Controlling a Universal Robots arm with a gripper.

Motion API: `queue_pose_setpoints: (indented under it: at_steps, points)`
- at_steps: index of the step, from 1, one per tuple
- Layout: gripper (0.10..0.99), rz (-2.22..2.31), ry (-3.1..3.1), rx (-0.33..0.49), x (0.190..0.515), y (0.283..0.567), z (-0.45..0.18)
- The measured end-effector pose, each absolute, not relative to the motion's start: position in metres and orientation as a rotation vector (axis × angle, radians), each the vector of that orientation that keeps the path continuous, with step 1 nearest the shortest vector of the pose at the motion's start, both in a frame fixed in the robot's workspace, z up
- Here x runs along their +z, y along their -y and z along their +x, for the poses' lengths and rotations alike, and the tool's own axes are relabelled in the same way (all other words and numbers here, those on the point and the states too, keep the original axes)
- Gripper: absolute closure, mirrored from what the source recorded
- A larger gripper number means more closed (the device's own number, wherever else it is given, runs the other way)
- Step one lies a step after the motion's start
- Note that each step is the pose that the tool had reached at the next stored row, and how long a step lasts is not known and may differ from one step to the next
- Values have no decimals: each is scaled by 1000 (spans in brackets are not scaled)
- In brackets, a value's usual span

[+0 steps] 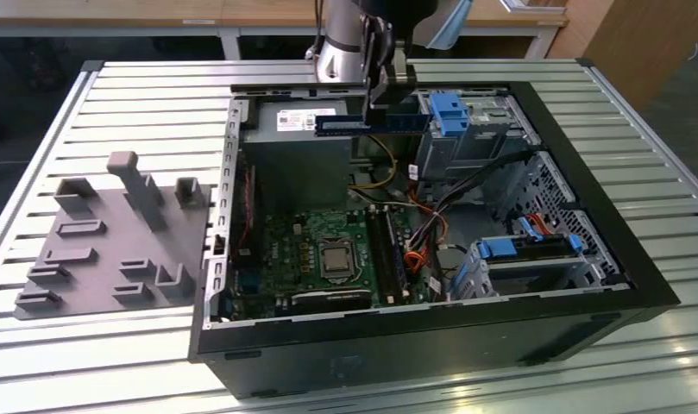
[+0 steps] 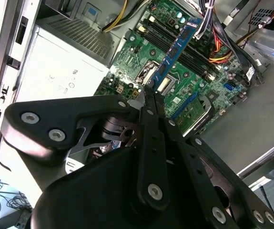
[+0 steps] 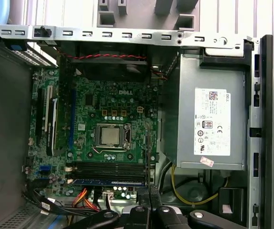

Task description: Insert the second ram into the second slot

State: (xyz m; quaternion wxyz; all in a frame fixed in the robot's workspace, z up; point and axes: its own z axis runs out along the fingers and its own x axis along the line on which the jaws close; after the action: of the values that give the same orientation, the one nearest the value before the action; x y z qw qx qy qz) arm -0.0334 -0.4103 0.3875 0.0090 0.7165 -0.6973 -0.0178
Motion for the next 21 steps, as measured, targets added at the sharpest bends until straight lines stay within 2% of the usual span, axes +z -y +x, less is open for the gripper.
queue_pose_setpoints:
  at_steps: [21]
  points:
    - [969,2237,2177,-53,387,414,-33]
